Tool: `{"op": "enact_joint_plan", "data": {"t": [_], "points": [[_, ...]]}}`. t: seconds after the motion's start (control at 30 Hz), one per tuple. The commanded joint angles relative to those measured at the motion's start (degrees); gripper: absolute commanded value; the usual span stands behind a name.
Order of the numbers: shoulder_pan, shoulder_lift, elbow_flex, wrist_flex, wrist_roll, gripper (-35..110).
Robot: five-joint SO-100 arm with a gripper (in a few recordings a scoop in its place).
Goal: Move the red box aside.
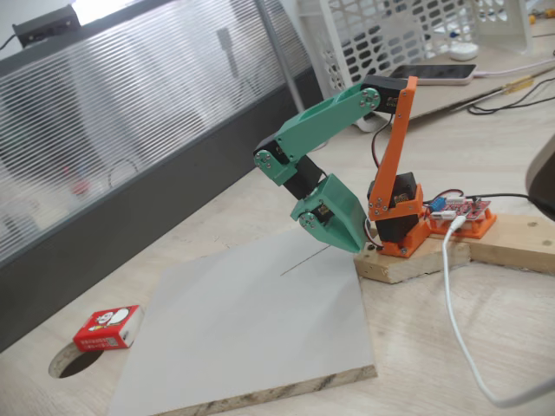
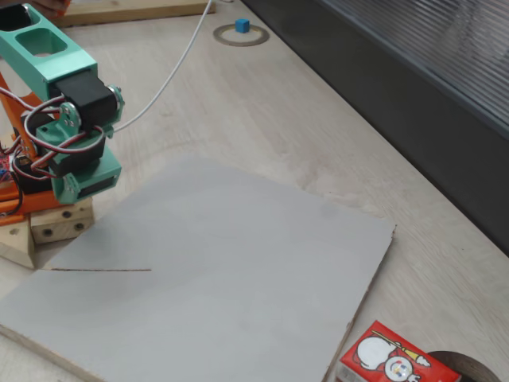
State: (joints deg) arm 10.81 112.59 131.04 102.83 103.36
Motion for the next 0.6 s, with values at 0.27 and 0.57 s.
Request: {"op": "enact_joint_plan", "data": {"t": [0.27,0.57], "points": [[0.88,1.32,-0.09,0.70,0.18,4],[0.88,5.45,-0.09,0.62,0.00,4]]}}
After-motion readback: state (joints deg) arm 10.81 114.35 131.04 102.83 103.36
